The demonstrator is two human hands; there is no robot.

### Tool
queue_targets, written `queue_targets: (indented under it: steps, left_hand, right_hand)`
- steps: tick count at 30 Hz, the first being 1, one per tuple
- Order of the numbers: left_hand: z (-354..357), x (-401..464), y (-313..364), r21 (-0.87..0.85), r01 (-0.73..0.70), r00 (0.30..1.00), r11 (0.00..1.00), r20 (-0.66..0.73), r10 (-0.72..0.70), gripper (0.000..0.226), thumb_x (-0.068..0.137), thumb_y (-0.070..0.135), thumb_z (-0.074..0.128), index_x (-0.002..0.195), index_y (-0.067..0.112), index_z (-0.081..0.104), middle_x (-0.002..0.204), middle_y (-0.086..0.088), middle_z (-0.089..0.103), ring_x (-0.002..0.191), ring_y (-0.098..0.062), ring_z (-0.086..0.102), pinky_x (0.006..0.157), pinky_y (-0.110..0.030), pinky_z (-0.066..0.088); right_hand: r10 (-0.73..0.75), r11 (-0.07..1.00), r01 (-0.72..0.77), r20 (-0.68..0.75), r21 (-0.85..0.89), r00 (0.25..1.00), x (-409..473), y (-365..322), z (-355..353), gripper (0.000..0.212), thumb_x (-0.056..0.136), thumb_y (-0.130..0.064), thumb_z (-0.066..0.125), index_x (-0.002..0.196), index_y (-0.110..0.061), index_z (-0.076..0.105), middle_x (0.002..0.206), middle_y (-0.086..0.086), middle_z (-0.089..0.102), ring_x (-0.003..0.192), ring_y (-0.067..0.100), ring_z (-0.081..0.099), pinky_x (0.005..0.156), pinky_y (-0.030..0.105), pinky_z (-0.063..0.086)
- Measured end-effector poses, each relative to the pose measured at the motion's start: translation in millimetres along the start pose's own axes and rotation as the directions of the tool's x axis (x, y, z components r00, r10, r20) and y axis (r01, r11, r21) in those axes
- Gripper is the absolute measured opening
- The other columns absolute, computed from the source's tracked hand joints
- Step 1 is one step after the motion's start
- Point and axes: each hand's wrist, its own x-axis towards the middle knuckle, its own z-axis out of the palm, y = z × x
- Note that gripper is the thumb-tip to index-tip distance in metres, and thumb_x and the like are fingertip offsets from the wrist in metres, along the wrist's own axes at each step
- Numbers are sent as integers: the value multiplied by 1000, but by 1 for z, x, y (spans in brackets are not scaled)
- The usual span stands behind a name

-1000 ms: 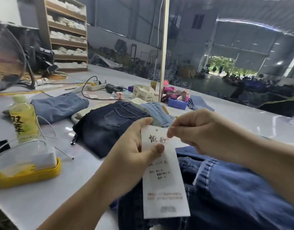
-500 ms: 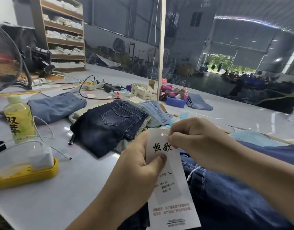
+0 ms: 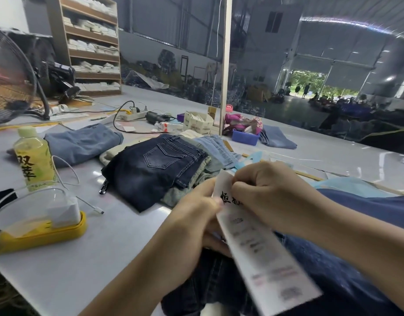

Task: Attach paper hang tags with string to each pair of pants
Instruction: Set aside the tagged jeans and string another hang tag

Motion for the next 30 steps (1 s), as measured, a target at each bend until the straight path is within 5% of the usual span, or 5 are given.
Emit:
queue_targets:
  steps: [5,11,15,24,30]
  left_hand:
    - [-16,4,1,-121,60,998,991,-25,-63,30,74,26,47,83,18,75,81,-16,66,75,-31,57,73,-41,46]
    - [-30,-1,4,-124,169,980,978,124,-154,34,83,25,52,106,4,66,92,-21,66,85,-40,54,79,-54,41]
    - [-31,0,6,61,104,990,993,89,-109,17,80,20,59,91,15,71,67,-4,65,40,-19,41,35,-22,33]
    - [-32,4,13,262,-93,995,961,48,83,13,94,4,61,83,11,65,60,3,67,43,2,52,43,-6,38]
    - [-35,1,7,330,-116,992,937,2,122,8,82,21,59,77,21,64,62,6,65,49,-7,47,45,-19,36]
  right_hand:
    - [5,997,-9,58,71,998,-3,-4,-2,34,86,-20,49,52,-16,53,41,-13,45,38,5,34,36,15,25]
    - [28,995,-38,109,90,994,-7,-8,-3,34,83,-19,51,50,-17,45,43,-10,38,41,8,28,37,17,22]
    - [33,996,-46,165,79,986,-8,-9,0,35,80,-21,54,48,-16,42,40,-9,32,37,7,24,37,20,20]
    - [-68,996,59,159,62,985,-5,-9,4,39,85,-24,59,47,-23,53,39,-10,36,36,6,30,36,15,22]
    - [-123,988,105,163,113,979,-1,-6,9,22,94,-21,56,75,-19,67,45,-10,47,39,4,34,39,21,28]
